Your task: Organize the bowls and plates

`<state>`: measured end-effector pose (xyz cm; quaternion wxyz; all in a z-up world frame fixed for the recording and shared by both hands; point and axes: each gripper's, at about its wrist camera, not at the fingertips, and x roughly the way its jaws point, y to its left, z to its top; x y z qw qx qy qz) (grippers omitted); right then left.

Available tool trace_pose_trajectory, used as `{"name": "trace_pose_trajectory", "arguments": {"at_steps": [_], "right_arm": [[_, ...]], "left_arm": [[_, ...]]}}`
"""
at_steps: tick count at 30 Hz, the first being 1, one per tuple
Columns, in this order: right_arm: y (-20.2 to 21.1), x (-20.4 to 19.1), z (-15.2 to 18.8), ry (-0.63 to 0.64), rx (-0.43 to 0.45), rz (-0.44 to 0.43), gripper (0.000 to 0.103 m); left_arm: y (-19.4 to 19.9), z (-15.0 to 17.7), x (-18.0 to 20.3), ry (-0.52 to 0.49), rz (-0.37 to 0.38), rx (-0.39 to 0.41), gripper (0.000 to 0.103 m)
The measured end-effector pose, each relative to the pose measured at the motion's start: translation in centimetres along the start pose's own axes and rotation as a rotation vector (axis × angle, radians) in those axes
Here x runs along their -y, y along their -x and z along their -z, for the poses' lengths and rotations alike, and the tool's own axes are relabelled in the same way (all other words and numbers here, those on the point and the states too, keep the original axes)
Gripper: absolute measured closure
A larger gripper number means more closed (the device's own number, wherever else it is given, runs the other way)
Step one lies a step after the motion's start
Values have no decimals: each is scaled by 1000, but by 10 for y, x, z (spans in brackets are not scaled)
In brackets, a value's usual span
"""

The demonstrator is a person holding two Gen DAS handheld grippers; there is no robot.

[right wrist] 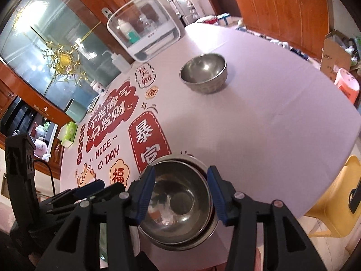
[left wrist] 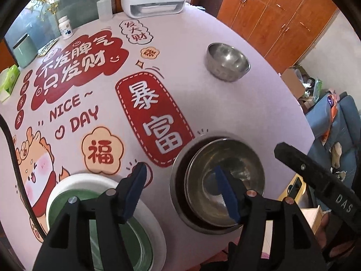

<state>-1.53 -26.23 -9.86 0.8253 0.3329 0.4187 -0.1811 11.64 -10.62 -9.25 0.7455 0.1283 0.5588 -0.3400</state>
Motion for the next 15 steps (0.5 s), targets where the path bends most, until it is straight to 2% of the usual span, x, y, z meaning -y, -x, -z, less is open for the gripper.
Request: {"name": "trace_pose_trajectory", "arguments": {"at_steps": [7, 12, 15], "right_arm": [[7, 6, -7, 18, 70, 16, 55], [5, 11, -26, 64, 78, -11, 55], [5, 18, -36, 96, 75, -30, 55]], "left_arm": [[-3, -3, 5, 8, -2, 2, 39], [-3, -10, 13, 40, -14, 15, 39], [-1, -15, 23, 72, -28, 36, 34]]}}
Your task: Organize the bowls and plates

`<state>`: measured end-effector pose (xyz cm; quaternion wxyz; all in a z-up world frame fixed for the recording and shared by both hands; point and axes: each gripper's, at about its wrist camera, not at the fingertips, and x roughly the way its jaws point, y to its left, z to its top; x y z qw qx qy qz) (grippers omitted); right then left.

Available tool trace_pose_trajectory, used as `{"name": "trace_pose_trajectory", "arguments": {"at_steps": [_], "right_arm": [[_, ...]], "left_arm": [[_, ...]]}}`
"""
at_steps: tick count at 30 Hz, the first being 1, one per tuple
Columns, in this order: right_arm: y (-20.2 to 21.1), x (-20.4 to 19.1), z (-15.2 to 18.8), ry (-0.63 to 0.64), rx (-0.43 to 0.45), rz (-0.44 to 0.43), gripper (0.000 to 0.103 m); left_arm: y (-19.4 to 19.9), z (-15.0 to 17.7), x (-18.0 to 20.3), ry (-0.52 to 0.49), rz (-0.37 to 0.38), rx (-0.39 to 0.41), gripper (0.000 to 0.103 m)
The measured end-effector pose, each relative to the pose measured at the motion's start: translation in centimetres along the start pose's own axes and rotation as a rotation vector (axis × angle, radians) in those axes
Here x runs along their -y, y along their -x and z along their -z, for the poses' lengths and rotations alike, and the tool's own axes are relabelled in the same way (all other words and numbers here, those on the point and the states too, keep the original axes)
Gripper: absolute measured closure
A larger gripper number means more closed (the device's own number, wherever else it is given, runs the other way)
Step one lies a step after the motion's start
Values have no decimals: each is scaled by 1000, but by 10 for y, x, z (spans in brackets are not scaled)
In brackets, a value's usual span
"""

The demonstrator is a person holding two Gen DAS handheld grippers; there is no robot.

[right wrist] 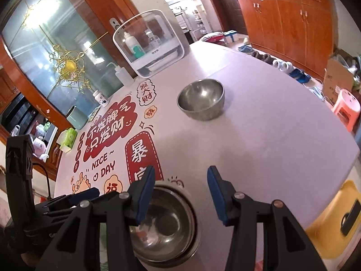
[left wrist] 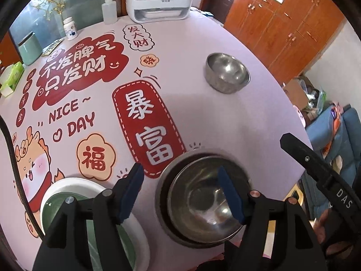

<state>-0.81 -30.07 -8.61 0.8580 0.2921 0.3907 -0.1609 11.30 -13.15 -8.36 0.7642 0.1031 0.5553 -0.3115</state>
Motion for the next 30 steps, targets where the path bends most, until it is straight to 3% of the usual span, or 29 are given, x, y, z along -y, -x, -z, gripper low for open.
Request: {"name": "trace_pose_trajectory", "arguments": {"at_steps": [16, 30], "right_arm": [[-7, 75, -63, 160, -86, -103, 55], [-21, 121, -112, 248, -75, -155, 55]], "left_arm": [[-18, -23, 77, 171, -64, 41, 33], [-34, -59, 119, 232, -113, 117, 30]]}}
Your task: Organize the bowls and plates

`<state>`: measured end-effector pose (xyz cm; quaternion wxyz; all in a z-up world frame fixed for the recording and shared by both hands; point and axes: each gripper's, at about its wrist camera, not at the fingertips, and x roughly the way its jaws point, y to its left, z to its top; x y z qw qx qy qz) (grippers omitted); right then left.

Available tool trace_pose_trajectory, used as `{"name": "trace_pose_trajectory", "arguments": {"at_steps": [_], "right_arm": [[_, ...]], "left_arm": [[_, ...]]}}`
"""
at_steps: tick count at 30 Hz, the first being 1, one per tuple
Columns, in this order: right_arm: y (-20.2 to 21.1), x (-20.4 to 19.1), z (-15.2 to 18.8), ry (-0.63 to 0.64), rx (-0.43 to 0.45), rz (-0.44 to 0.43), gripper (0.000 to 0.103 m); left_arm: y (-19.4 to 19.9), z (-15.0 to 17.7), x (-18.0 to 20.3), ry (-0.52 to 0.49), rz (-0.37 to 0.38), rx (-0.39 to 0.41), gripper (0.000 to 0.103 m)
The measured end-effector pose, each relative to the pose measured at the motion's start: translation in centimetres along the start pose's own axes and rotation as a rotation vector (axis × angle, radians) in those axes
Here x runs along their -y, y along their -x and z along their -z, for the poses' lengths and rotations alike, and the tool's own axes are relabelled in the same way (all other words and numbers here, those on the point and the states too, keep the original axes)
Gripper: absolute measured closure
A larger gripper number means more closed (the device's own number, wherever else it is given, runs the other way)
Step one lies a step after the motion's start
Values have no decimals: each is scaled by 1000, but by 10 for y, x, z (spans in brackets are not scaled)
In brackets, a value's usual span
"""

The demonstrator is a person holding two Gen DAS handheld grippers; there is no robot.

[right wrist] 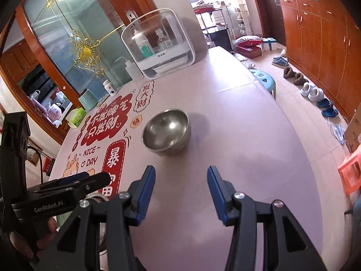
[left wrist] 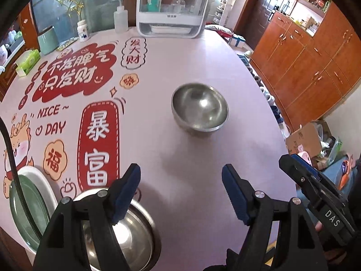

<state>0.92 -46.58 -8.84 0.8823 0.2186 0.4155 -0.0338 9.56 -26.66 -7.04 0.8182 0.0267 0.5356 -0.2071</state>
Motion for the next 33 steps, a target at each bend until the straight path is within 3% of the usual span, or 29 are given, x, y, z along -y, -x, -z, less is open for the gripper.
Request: {"name": "trace_pose_trajectory", "arguments": {"at_steps": [7, 17, 33], "right_arm": [[-16, 6, -25, 27, 15, -43, 55], [-63, 6, -63, 29, -2, -95, 55], [-141, 28, -68, -58, -139, -180, 55]], "left_arm": [[-9, -29, 2, 46, -39, 17, 29], [-43, -67, -6, 90, -90, -30, 29], [-111, -98, -17, 152, -111, -127, 29]]}}
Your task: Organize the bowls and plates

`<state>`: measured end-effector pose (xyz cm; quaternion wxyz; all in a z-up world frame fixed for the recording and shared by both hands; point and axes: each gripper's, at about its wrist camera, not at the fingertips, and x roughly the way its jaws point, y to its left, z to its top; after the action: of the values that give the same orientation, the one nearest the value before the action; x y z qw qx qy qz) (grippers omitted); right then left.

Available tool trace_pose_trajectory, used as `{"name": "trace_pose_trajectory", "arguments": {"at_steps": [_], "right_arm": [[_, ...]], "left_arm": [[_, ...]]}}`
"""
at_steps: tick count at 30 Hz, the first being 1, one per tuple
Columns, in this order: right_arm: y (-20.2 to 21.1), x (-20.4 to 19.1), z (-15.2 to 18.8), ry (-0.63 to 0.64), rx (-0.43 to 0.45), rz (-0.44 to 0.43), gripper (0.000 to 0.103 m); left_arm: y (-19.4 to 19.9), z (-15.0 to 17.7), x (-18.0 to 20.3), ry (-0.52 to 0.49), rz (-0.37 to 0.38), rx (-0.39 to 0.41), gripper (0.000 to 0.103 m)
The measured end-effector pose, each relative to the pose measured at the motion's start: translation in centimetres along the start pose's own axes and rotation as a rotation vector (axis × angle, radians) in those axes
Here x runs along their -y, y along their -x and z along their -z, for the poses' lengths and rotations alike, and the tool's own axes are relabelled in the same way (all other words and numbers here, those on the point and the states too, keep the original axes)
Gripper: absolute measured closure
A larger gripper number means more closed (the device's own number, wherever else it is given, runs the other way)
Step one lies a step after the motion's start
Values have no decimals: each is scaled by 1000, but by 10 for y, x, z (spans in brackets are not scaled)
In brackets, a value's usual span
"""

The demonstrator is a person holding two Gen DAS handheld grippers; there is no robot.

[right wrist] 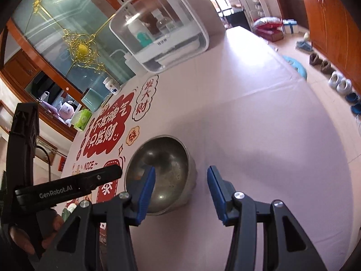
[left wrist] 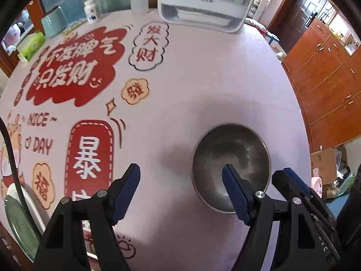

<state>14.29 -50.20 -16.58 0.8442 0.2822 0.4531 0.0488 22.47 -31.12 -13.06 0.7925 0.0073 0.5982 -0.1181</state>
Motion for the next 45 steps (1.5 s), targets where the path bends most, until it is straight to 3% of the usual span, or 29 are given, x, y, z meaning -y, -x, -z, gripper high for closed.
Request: {"name": "trace_pose_trajectory", "arguments": {"at_steps": [8, 15, 17, 22, 28, 34, 40, 45], "right_arm": [[-22, 9, 0, -45, -70, -37, 55], [-30, 16, 1, -67, -117, -66, 65], [-31, 17, 1, -68, -128, -69, 69], [-36, 20, 2, -75, -149, -72, 77], [-35, 22, 2, -73, -151, -79, 77], [-36, 22, 1, -68, -149, -83, 77], [-35, 21, 1, -71, -148, -85, 77], [-35, 23, 1, -71, -152, -84, 77]], "left_arm": [[-26, -1, 5, -21, 6, -59, 32], [-42, -1, 9, -23, 0, -92, 35], [-45, 0, 10, -27, -4, -101, 42], [-50, 1, 10, -19, 0, -116, 45], [-58, 2, 5, 16, 2, -139, 61], [-63, 4, -1, 54, 46, -152, 67], [-63, 10, 5, 28, 74, -140, 87], [-63, 10, 11, 29, 74, -130, 88]]}}
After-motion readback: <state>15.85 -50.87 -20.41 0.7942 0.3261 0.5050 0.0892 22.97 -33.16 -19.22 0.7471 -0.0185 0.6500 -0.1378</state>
